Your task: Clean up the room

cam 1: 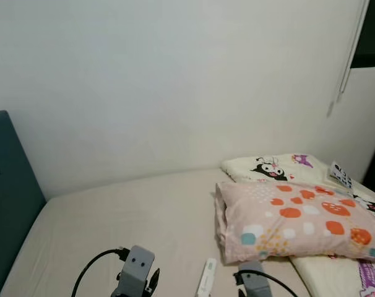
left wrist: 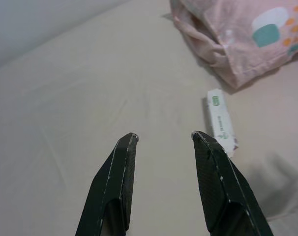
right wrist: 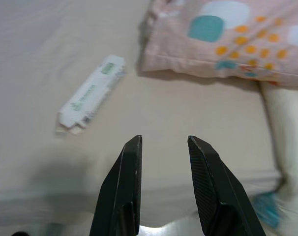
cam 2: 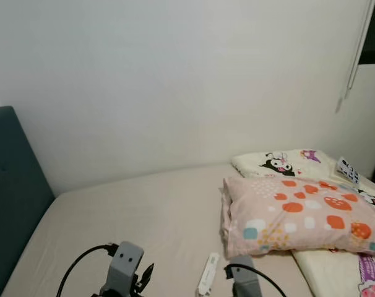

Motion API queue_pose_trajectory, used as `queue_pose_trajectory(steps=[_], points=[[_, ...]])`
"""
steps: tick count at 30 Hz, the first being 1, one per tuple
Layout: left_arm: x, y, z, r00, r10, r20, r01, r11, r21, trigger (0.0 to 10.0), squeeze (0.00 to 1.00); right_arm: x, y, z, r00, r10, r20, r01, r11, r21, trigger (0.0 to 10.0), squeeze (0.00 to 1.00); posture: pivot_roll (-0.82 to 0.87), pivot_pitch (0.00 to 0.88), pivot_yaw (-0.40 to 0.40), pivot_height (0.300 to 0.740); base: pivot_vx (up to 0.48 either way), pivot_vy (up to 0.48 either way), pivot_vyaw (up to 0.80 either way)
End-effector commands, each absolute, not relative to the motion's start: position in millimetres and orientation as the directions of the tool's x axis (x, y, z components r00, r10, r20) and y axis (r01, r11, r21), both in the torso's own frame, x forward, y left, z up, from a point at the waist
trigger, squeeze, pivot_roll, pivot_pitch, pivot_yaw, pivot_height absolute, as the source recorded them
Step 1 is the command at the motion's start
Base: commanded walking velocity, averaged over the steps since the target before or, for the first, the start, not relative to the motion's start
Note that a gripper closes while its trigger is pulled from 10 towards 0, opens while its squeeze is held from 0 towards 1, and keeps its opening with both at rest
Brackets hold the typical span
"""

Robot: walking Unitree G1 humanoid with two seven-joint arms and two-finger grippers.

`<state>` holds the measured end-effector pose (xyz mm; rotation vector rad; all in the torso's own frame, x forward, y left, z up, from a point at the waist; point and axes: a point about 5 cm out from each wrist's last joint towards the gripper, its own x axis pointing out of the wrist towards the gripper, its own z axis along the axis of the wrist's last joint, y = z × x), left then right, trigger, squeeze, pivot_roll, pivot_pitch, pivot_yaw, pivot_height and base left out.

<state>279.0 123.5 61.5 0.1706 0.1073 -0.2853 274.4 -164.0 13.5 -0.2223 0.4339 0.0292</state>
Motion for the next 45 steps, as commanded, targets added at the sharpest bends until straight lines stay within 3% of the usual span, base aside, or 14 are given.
queue_pose_trajectory(steps=[1,15,45], points=[[276.3,129.0,53.4,0.951,-0.257,-0.175,0.285,0.945,0.162,10.0,0.00,271.8,-157.7,10.1,0.901,-0.004,-0.434,-0.088,0.978,-0.191,10.0,0.00,-0.01,0.089,-0.003,0.740,0.000,0.472,0.00],[277.3,129.4,54.8,0.957,-0.241,-0.159,0.267,0.949,0.169,10.0,0.00,274.1,-156.6,11.6,0.902,0.009,-0.432,-0.113,0.970,-0.215,10.0,0.00,-0.01,0.093,-0.004,0.740,0.000,0.067,0.00],[278.4,126.9,55.4,0.953,-0.257,-0.162,0.283,0.946,0.161,10.0,0.00,275.0,-159.4,12.7,0.904,-0.003,-0.427,-0.104,0.968,-0.228,10.0,0.00,-0.01,0.098,0.005,0.740,0.000,0.000,0.80]])
